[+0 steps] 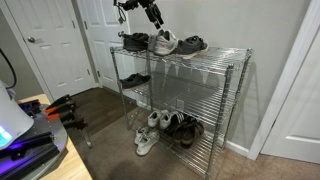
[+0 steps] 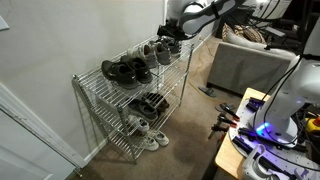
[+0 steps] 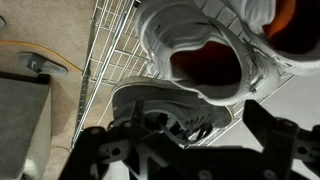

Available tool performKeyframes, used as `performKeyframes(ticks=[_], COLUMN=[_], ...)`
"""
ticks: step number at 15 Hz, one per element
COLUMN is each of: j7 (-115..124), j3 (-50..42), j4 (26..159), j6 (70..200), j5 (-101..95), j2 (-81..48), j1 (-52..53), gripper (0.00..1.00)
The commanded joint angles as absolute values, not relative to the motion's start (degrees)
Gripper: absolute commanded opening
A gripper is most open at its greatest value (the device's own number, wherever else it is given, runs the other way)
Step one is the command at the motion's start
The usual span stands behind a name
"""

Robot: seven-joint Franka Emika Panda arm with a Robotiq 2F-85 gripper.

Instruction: Remove the grey shoe on the right side of the middle rack and put it on the top rack

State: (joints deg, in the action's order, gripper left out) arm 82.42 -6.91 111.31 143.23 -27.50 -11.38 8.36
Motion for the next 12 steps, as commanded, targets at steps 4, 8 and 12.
performKeyframes(ticks=[4, 8, 12], j7=[82.4, 82.4, 82.4], j3=[-5.3, -5.1, -5.0], j4=[113.8, 115.1, 115.2], j6=[143.0, 143.1, 143.1], j5=[-27.6, -27.6, -27.6], j2=[-6.8, -5.3, -5.3], j1=[6.1, 5.4, 5.4], gripper=[1.00, 1.00, 1.00])
